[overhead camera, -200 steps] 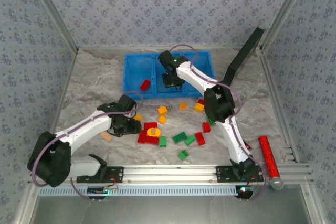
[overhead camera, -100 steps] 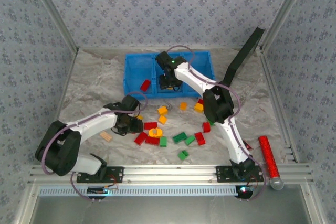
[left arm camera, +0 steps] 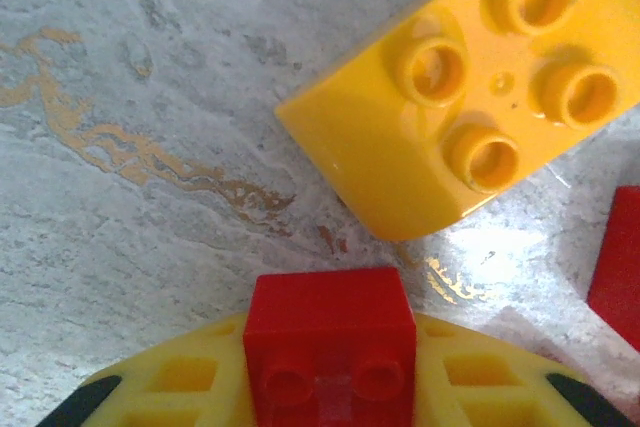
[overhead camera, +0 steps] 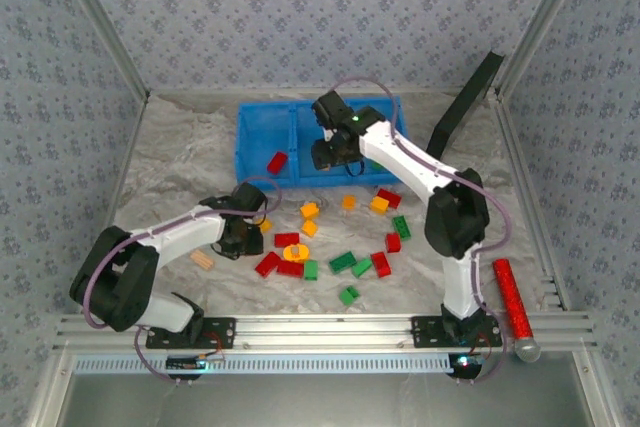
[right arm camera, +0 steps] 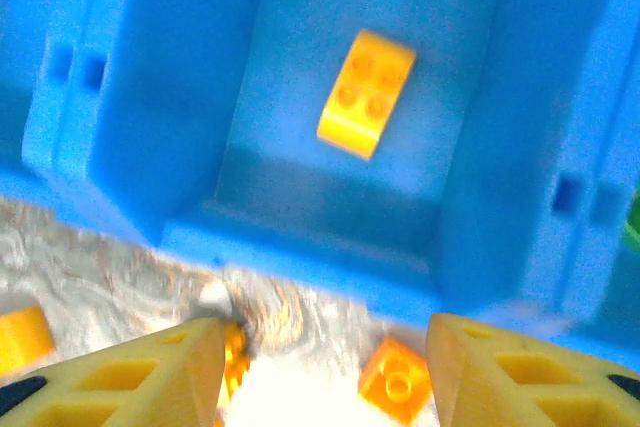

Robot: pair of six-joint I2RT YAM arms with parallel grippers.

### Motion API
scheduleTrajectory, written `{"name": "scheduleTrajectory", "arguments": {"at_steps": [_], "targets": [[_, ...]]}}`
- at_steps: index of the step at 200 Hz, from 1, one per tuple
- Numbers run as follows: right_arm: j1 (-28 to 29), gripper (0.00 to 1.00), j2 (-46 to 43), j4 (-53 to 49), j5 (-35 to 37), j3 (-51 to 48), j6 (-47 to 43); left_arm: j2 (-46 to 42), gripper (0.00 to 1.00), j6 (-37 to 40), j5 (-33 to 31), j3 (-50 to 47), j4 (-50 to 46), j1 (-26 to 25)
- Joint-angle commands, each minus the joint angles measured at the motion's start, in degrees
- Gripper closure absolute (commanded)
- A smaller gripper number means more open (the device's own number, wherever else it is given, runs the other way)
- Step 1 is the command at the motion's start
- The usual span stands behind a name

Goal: Sort the legos into containers by color
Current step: Pick up the lego from the center of the table, then place the lego in the container.

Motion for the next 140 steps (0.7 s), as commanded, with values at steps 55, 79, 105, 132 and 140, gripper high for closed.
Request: {"name": "scheduleTrajectory", "arguments": {"at_steps": [55, 79, 105, 132, 140], "targets": [[8.5, 0.42, -7.1, 5.9, -2.9, -15.7, 10.8, -1.2, 0.73, 4.6, 0.1, 11.5, -5.9, -0.3], [10.6, 0.38, -5.4, 7.9, -2.9, -16.3, 12.9, -0.8, 0.73, 6.6, -1.2, 16.7, -7.5, -0.1], [11.8, 0.34, -3.0, 7.6, -3.6, -15.4, 16.3, 0.3, 0.73, 9.1, -2.5, 20.6, -7.6, 0.9], [12.6, 0.32, -0.9, 7.9, -4.7, -14.8, 19.3, 3.0, 0.73, 13.2, -6.2, 25.1, -4.5, 2.6], [12.6, 0.32, -0.6, 8.0, -4.8, -14.8, 20.3, 4.2, 0.73, 14.8, -8.4, 26.9, -2.7, 3.3]]}}
